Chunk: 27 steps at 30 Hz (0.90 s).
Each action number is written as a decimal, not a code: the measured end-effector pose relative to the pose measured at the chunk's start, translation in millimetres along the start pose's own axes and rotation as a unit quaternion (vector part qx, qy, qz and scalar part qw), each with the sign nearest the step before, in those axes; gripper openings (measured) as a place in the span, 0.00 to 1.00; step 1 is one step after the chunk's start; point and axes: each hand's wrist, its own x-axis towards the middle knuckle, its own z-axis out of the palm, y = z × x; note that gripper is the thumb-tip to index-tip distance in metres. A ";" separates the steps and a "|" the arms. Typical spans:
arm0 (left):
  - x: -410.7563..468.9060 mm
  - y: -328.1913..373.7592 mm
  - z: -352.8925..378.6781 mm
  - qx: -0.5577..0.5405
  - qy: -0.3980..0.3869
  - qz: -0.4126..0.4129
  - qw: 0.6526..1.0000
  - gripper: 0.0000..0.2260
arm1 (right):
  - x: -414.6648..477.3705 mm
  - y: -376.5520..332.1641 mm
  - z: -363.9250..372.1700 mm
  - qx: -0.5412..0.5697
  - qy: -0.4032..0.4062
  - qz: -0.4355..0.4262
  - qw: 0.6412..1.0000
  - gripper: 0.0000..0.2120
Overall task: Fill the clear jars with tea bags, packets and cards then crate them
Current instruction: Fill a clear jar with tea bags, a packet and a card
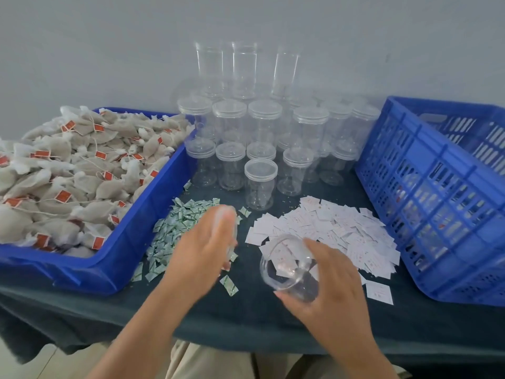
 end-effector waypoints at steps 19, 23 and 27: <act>53.0 -0.6 -48.0 0.264 0.149 0.074 0.950 0.27 | -4.8 -44.6 47.7 0.304 -0.018 0.172 0.937 0.51; 83.4 -2.4 -141.3 0.346 0.112 -0.044 0.930 0.14 | -0.2 -56.0 61.3 0.337 -0.018 0.166 0.927 0.46; 116.2 -28.6 -173.5 0.508 -0.054 -0.172 0.842 0.27 | -3.4 -58.5 71.1 0.365 -0.019 0.165 0.916 0.47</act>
